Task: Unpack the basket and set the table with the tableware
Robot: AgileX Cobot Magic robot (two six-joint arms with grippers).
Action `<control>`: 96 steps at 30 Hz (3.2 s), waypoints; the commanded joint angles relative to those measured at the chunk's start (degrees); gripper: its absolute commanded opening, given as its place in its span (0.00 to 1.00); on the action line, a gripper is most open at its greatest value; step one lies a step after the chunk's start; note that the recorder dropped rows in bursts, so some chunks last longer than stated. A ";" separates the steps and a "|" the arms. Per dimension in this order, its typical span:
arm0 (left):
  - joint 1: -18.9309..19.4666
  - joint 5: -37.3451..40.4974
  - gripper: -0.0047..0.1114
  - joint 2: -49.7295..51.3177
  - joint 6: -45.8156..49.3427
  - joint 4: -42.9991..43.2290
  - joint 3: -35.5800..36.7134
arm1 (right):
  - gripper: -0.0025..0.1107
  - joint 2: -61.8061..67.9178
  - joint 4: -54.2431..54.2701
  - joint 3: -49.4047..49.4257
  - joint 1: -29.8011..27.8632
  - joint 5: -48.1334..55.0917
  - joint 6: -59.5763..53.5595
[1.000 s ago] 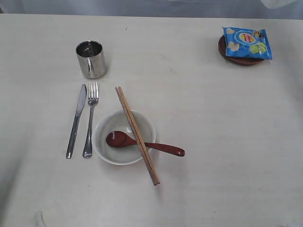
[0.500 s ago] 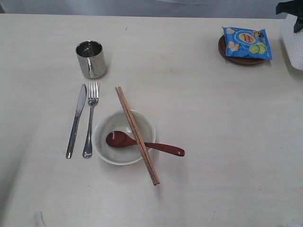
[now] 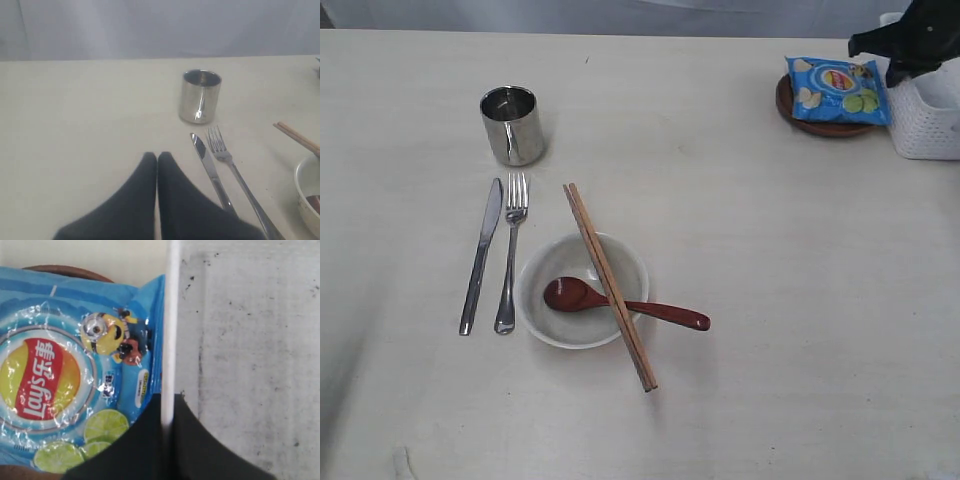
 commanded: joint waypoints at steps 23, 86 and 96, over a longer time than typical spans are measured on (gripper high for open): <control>-0.44 -0.10 0.04 -0.19 -0.03 0.02 0.18 | 0.02 0.66 11.99 0.10 19.09 6.17 -15.99; -0.44 -0.10 0.04 -0.19 -0.15 0.02 0.18 | 0.02 -2.77 -7.26 0.09 27.23 12.63 32.28; -0.44 -0.10 0.04 -0.19 -0.05 0.02 0.18 | 0.02 -2.20 -6.86 0.09 27.23 12.66 31.01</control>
